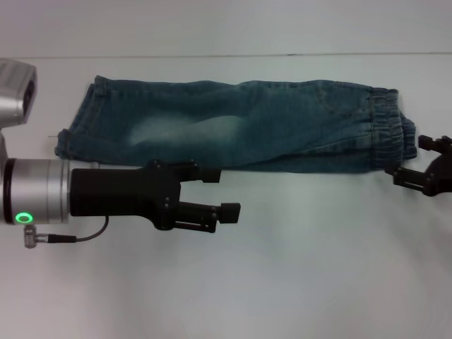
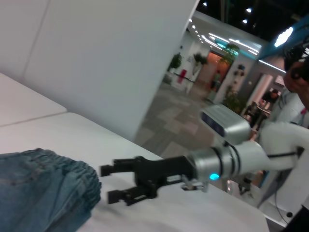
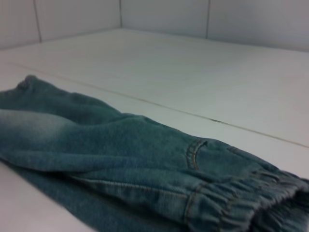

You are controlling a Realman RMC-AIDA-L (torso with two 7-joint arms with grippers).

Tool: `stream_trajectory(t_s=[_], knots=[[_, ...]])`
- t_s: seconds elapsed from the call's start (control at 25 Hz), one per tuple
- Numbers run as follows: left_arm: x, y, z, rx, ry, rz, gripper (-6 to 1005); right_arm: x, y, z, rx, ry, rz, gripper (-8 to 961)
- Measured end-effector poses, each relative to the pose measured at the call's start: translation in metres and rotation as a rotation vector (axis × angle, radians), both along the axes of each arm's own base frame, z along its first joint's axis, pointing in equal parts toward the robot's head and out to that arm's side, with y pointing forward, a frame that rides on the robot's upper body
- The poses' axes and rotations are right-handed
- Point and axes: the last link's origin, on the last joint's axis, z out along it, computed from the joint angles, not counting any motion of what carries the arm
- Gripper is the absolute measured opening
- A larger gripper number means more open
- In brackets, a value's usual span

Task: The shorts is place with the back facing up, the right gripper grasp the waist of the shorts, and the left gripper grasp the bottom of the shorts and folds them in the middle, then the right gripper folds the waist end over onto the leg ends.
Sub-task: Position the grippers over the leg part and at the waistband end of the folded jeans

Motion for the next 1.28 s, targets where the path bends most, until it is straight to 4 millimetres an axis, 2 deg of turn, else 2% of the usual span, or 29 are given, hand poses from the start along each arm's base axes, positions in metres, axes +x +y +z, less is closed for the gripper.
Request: stream_trajectory(t_s=[0.32, 0.64, 0.84, 1.28], knots=[[0.002, -0.002, -0.007, -0.023, 0.019, -0.016, 933, -0.010, 0.017, -0.013, -0.049, -0.061, 0.015, 915], [0.001, 0.000, -0.006, -0.005, 0.019, -0.005, 933, -0.013, 0.014, -0.023, -0.104, -0.093, 0.048, 894], [0.000, 0.003, -0.006, 0.010, 0.027, 0.003, 933, -0.012, 0.006, -0.025, -0.133, -0.107, 0.079, 693], [0.001, 0.007, -0.008, 0.031, 0.033, 0.010, 914, -0.007, -0.007, -0.026, -0.154, -0.109, 0.106, 478]])
